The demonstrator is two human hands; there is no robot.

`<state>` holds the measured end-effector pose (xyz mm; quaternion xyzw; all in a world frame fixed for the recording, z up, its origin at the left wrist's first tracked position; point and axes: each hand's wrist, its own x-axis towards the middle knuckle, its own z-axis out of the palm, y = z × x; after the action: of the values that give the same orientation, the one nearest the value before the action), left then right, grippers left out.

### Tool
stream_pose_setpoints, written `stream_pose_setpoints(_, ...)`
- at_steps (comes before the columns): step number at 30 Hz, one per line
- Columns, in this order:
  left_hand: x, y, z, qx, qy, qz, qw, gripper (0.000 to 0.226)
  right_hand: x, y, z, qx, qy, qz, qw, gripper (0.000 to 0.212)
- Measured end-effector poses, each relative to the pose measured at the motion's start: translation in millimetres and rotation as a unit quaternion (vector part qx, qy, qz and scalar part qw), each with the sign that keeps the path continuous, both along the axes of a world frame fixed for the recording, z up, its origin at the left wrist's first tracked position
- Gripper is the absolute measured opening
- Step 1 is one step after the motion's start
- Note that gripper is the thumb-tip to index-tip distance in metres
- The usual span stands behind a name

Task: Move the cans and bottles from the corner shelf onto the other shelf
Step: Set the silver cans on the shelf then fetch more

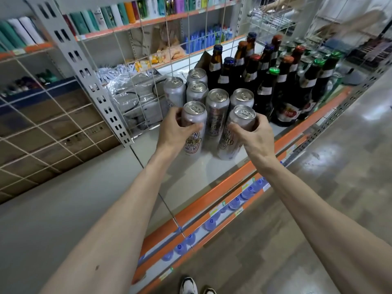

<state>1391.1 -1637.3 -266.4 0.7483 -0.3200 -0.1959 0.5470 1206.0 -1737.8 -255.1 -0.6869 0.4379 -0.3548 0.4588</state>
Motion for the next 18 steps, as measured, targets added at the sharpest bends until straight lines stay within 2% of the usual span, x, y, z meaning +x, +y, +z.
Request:
stream_pose_setpoints(5, 2.3, 18.9, 16.3, 0.015, 0.01, 0.017, 1.0, 0.055, 0.1, 3.7, 10.7, 0.021, -0.017, 0.097, 0.995, 0.045)
stream_pose_setpoints(8, 6.2, 36.9, 32.3, 0.011, 0.015, 0.044, 0.999, 0.057, 11.8, 10.9, 19.4, 0.05, -0.039, 0.145, 0.987, 0.05)
stream_pose_setpoints(12, 14.6, 74.6, 50.9, 0.007, 0.008, 0.074, 0.997, 0.041, 32.5, 25.2, 29.7, 0.055, -0.05, 0.22, 0.973, 0.045)
stream_pose_setpoints(18, 34.5, 153.3, 69.3, 0.036, 0.01, 0.182, 0.983, 0.067, 74.5, 66.3, 46.1, 0.052, -0.051, 0.297, 0.952, 0.038)
